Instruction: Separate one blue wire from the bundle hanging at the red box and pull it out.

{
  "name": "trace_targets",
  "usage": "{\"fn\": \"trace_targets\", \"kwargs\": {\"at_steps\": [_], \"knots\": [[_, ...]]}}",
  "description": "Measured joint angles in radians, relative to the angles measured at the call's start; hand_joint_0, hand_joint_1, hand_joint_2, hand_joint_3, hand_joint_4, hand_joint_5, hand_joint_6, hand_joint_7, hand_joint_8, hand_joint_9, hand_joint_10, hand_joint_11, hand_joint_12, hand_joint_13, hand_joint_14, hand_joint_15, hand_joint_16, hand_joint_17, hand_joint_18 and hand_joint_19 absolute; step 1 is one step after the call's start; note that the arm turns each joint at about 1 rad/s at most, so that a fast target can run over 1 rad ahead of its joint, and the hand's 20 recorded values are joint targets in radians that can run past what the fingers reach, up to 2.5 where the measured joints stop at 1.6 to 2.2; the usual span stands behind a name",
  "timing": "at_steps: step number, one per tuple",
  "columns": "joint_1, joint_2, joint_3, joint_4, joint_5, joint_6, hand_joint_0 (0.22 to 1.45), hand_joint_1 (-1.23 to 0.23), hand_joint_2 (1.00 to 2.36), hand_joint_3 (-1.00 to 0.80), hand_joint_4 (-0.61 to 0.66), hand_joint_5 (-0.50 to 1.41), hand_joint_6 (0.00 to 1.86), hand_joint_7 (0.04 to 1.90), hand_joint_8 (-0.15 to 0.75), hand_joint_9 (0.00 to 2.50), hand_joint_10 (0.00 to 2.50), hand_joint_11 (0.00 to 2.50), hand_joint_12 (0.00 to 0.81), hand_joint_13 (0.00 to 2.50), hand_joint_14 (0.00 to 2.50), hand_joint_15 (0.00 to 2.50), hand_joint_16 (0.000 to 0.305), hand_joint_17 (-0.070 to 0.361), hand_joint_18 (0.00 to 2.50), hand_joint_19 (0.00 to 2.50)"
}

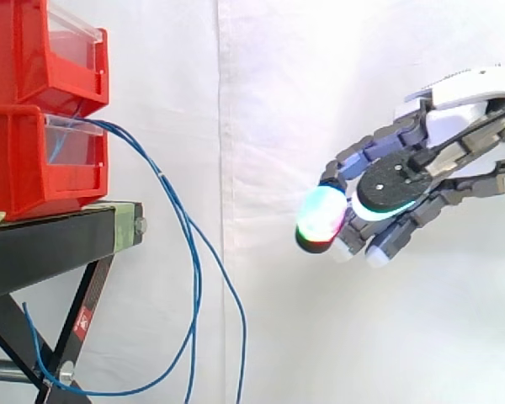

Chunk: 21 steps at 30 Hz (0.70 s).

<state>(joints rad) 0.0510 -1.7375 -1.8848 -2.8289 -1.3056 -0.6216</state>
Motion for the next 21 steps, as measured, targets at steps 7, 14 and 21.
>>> {"fn": "trace_targets", "kwargs": {"at_steps": [7, 14, 21], "knots": [[0.016, -0.127, -0.006, 0.186, 0.004, 0.13, 0.55, -0.81, 1.0, -0.5, 0.35, -0.17, 0.5, 0.94, 0.356, 0.59, 0.01, 0.36, 0.434, 0.5, 0.01, 0.32, 0.056, 0.125, 0.55, 0.33], [0.027, -0.271, 0.058, 0.372, 0.006, 0.245, 0.55, -0.8, 1.0, -0.5, 0.35, -0.16, 0.5, 0.94, 0.357, 0.6, 0.01, 0.37, 0.433, 0.51, 0.01, 0.34, 0.056, 0.125, 0.56, 0.34], [0.046, -0.346, 0.14, 0.499, 0.006, 0.272, 0.54, -0.79, 1.0, -0.5, 0.35, -0.16, 0.5, 0.94, 0.356, 0.6, 0.01, 0.38, 0.435, 0.51, 0.01, 0.33, 0.056, 0.126, 0.56, 0.36]]}}
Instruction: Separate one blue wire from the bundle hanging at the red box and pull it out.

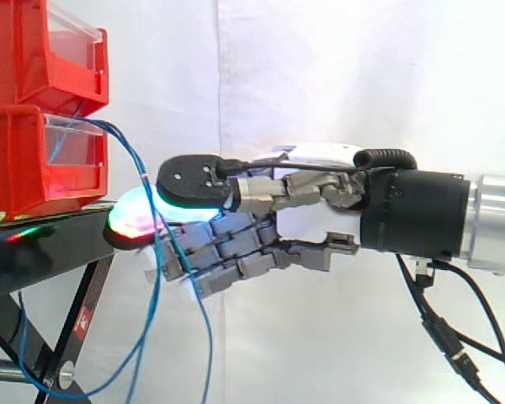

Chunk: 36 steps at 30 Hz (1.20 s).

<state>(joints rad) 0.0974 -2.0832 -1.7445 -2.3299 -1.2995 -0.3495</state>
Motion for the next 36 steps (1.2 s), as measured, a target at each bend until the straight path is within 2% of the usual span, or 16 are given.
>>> {"fn": "trace_targets", "kwargs": {"at_steps": [11, 25, 36], "knots": [[0.016, -0.006, 0.009, -0.004, 0.002, 0.015, 0.54, -0.77, 1.0, -0.5, 0.35, -0.16, 0.5, 0.93, 0.357, 0.61, 0.01, 0.39, 0.438, 0.53, 0.01, 0.35, 0.056, 0.126, 0.57, 0.37], [0.036, -0.005, 0.023, -0.013, 0.006, 0.067, 0.54, -0.74, 1.0, -0.5, 0.35, -0.16, 0.5, 0.94, 0.362, 0.63, 0.01, 0.4, 0.442, 0.54, 0.01, 0.36, 0.056, 0.126, 0.58, 0.39], [0.043, -0.005, 0.023, -0.014, 0.014, 0.09, 0.56, -0.73, 1.0, -0.5, 0.36, -0.15, 0.5, 1.01, 0.358, 0.66, 0.01, 0.42, 0.438, 0.57, 0.01, 0.39, 0.055, 0.123, 0.6, 0.4]]}}
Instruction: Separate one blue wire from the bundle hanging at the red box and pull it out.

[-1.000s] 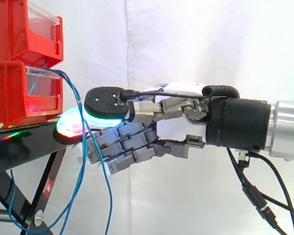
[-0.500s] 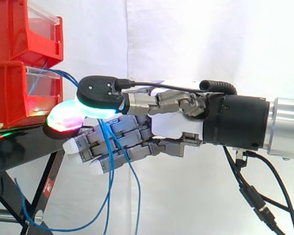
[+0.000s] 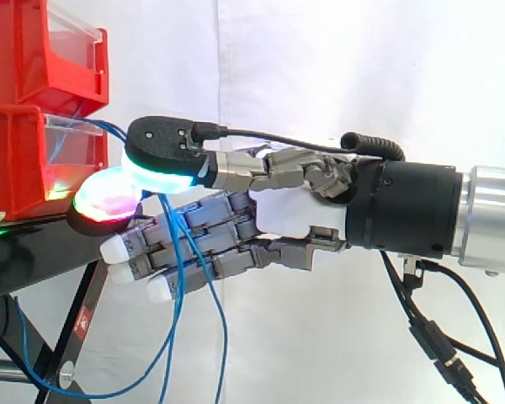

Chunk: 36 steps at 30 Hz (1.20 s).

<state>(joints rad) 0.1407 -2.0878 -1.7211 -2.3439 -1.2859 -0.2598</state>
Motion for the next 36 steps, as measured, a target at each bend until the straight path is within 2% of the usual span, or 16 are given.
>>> {"fn": "trace_targets", "kwargs": {"at_steps": [6, 16, 21, 29, 36], "knots": [[-0.007, 0.001, 0.0, -0.001, -0.004, 0.018, 0.56, -0.71, 1.0, -0.5, 0.36, -0.15, 0.5, 1.0, 0.361, 0.67, 0.01, 0.43, 0.439, 0.58, 0.01, 0.4, 0.055, 0.124, 0.61, 0.41], [-0.038, 0.023, -0.001, -0.058, -0.019, 0.031, 0.57, -0.7, 1.0, -0.5, 0.36, -0.15, 0.5, 1.02, 0.36, 0.68, 0.01, 0.45, 0.438, 0.6, 0.01, 0.41, 0.055, 0.123, 0.62, 0.42], [-0.052, 0.036, -0.001, -0.086, -0.039, 0.03, 0.58, -0.71, 1.0, -0.5, 0.35, -0.15, 0.5, 1.04, 0.359, 0.69, 0.01, 0.46, 0.438, 0.62, 0.01, 0.42, 0.054, 0.122, 0.63, 0.43], [-0.058, 0.047, -0.001, -0.095, -0.045, 0.028, 0.59, -0.74, 1.0, -0.5, 0.34, -0.14, 0.5, 1.09, 0.361, 0.7, 0.01, 0.47, 0.437, 0.63, 0.01, 0.43, 0.054, 0.122, 0.64, 0.44], [-0.051, 0.057, -0.001, -0.109, -0.04, 0.004, 0.59, -0.75, 1.0, -0.5, 0.34, -0.14, 0.5, 1.13, 0.359, 0.7, 0.01, 0.48, 0.439, 0.64, 0.01, 0.43, 0.054, 0.121, 0.65, 0.45]]}}
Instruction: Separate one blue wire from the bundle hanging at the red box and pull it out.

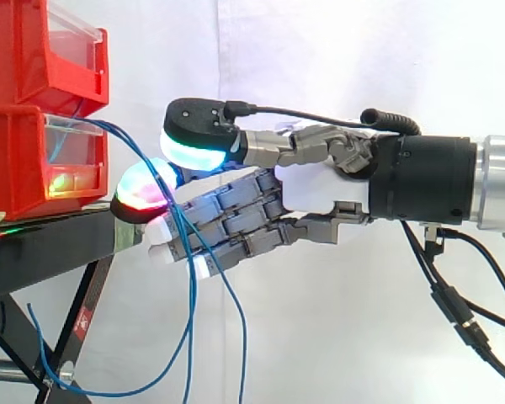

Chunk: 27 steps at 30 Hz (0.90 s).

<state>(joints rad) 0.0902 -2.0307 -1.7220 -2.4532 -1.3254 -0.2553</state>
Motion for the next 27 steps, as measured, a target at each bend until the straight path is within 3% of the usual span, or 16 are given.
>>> {"fn": "trace_targets", "kwargs": {"at_steps": [13, 27], "knots": [[0.025, 0.0, -0.007, -0.023, 0.002, -0.046, 0.6, -0.75, 1.0, -0.5, 0.32, -0.13, 0.5, 1.18, 0.357, 0.72, 0.01, 0.49, 0.439, 0.66, 0.01, 0.45, 0.053, 0.12, 0.67, 0.46], [0.021, 0.0, -0.008, -0.018, 0.001, -0.04, 0.61, -0.75, 1.0, -0.5, 0.31, -0.12, 0.51, 1.19, 0.359, 0.74, 0.01, 0.52, 0.441, 0.68, 0.01, 0.46, 0.053, 0.12, 0.7, 0.47]]}}
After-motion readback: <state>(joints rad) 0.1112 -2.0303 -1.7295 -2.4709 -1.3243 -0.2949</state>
